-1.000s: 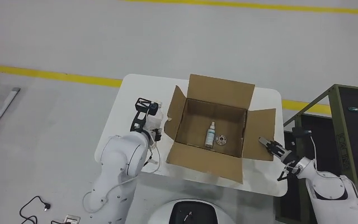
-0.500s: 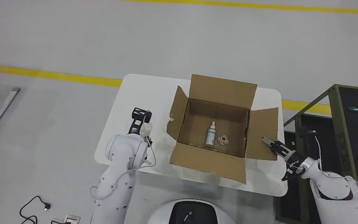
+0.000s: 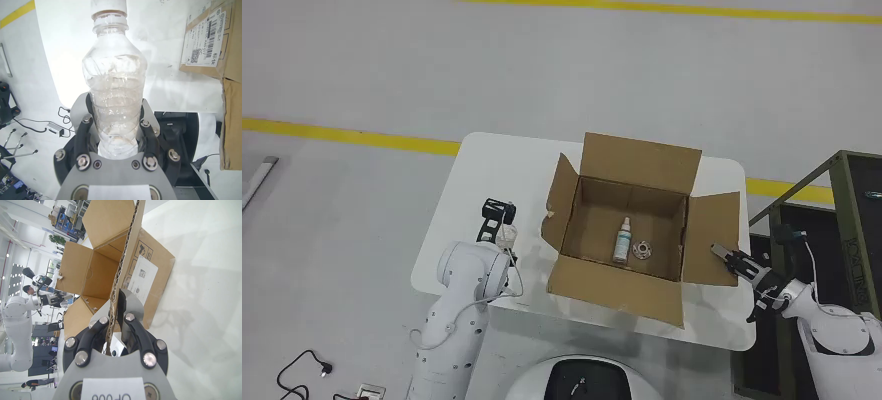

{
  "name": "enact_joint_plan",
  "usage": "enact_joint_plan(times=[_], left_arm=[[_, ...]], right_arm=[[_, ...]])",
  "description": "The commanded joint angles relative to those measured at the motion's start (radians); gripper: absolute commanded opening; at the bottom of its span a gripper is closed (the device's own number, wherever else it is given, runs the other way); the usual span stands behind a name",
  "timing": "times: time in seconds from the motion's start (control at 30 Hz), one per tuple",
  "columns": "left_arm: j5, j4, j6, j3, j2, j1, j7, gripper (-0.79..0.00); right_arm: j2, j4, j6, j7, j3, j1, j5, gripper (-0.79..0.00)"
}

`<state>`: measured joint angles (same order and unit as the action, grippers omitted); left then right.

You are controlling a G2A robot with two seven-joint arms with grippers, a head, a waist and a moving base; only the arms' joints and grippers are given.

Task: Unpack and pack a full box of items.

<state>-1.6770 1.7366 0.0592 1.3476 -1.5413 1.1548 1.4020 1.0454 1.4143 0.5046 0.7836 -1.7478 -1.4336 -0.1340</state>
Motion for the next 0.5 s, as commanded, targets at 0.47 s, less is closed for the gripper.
enact_joint_plan(times=[0.47], left_arm=[[-0.008,-0.117,0.028,0.000,0.008,0.014,-0.077,-0.785]], right_arm=[[-0.002,0.020,-0.040,-0.038,0.008,-0.017,-0.003,-0.785]])
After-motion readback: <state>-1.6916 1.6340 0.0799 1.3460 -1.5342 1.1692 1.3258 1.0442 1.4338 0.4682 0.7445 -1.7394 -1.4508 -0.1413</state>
